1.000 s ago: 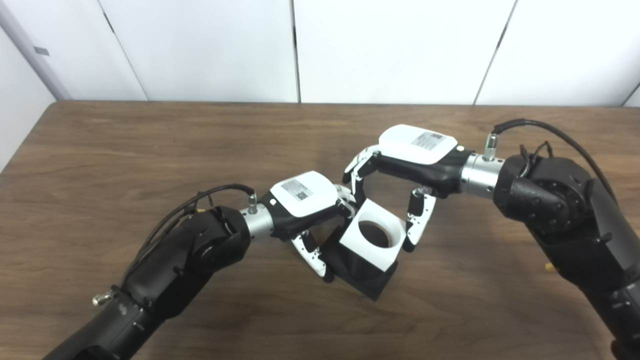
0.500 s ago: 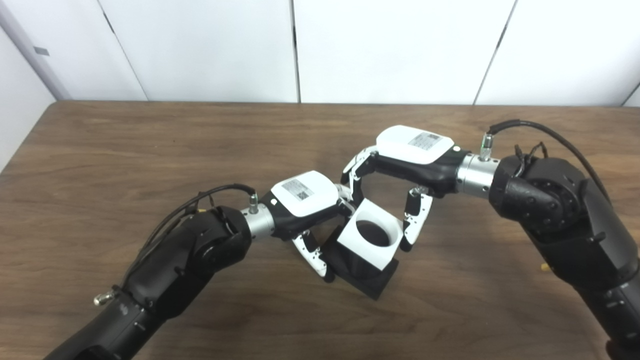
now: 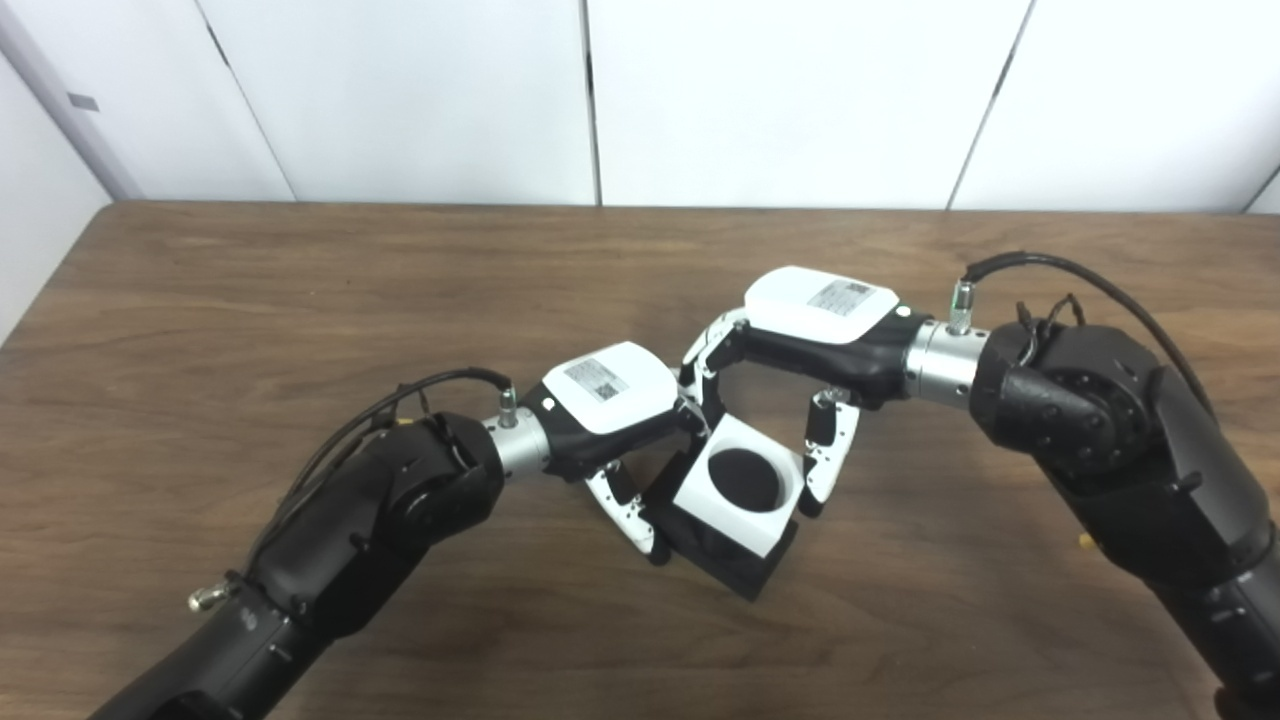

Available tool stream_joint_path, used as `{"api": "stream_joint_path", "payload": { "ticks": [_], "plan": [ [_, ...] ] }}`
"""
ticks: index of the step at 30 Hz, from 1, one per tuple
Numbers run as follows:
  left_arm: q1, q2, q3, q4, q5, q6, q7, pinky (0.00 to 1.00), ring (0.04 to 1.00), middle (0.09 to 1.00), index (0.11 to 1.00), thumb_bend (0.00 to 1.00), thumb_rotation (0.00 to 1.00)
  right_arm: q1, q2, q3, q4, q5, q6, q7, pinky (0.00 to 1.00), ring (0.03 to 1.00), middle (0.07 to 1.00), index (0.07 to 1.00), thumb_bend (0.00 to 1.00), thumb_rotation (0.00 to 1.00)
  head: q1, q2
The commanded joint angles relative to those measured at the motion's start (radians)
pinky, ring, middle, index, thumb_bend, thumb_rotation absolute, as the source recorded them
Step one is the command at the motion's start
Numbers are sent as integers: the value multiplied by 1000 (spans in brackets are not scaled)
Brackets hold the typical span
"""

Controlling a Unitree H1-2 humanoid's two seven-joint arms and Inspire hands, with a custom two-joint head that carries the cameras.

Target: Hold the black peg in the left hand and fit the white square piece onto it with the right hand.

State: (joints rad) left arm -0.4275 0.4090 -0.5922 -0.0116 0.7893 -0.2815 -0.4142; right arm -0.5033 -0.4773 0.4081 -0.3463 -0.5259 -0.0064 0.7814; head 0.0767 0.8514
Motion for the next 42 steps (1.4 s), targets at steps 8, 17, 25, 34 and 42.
{"api": "stream_joint_path", "payload": {
  "ticks": [8, 17, 25, 34, 42],
  "plan": [
    [15, -10, -36, 14, 50, 5, -46, 739, 868, 851, 489, 521, 77, -30, -31, 5, -19, 10, -31, 6, 671, 792, 741, 480, 520, 134, 0, 2],
    [15, -6, -31, 9, 40, 6, -53, 740, 868, 849, 489, 522, 77, -40, -43, 12, -25, 6, 6, 41, 652, 785, 763, 495, 521, 151, 0, 5],
    [17, -7, -33, 10, 48, 5, -50, 735, 866, 851, 489, 522, 77, -41, -45, -4, -39, -4, 35, 65, 662, 786, 791, 735, 881, 274, -4, 6],
    [15, -9, -36, 12, 50, 5, -52, 722, 864, 850, 489, 521, 77, -33, -44, -13, -40, -9, 40, 66, 678, 793, 795, 727, 882, 264, -3, 8],
    [14, -7, -36, 12, 49, 8, -59, 738, 871, 857, 489, 522, 77, -37, -45, -19, -31, -12, 35, 59, 676, 794, 797, 731, 879, 256, -5, 4]
  ]
}}
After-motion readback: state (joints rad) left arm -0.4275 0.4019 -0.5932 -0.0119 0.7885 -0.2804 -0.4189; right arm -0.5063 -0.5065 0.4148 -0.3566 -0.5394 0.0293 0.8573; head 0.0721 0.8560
